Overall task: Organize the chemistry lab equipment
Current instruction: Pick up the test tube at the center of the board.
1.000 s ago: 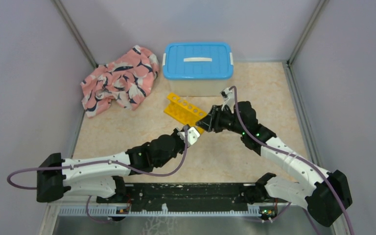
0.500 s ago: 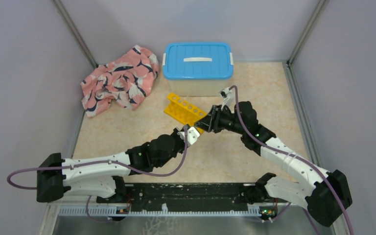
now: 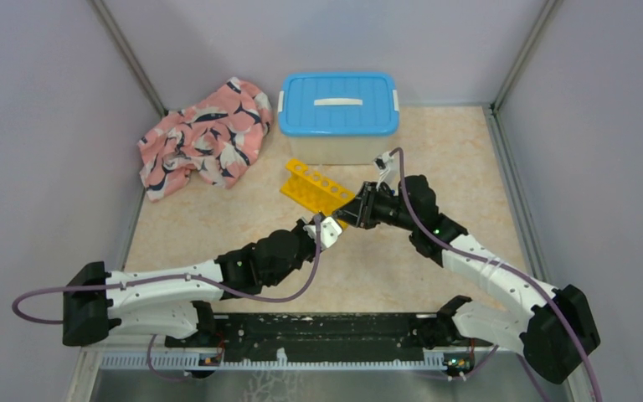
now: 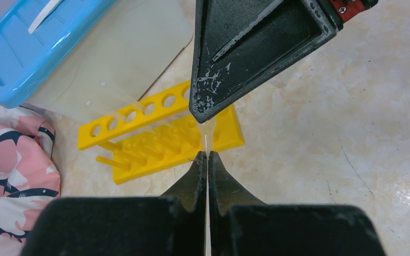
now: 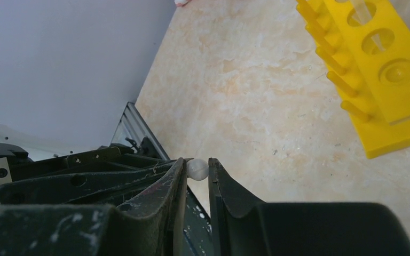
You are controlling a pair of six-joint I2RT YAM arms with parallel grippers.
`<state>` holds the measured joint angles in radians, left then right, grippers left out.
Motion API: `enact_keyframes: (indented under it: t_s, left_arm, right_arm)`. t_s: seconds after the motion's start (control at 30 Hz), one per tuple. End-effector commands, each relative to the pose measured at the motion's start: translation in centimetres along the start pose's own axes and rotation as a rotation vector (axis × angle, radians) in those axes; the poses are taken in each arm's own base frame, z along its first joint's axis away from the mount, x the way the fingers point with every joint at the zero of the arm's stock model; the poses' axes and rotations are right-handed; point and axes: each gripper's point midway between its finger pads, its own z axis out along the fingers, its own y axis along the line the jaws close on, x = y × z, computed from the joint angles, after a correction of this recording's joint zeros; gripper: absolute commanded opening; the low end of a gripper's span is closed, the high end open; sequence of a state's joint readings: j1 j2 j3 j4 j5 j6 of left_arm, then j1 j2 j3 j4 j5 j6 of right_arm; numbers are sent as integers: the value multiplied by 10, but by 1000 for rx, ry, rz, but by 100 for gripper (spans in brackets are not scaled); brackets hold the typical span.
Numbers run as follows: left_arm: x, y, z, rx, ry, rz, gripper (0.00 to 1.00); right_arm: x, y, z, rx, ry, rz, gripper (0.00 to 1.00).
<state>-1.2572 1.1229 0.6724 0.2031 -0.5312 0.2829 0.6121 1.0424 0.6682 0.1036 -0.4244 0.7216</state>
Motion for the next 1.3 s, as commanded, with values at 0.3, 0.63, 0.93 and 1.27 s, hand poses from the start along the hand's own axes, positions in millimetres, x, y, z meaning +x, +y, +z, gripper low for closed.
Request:
enact_keyframes:
  t_s: [0.3, 0.63, 0.93, 1.27]
  left_arm:
    - [-11, 4, -2, -21, -43, -40, 8]
    - [-7, 20, -6, -116, -28, -78, 57]
    - [-14, 57, -21, -304, -39, -178, 65]
    - [-17, 98, -43, -540, -38, -282, 72]
  right_arm:
    - [-12, 9, 3, -52, -45, -12, 8]
    - [-24, 15, 5, -60, -72, -43, 4]
    - [-49, 9, 11, 22, -125, -137, 4]
    - [-94, -4, 14, 182, -213, -289, 4]
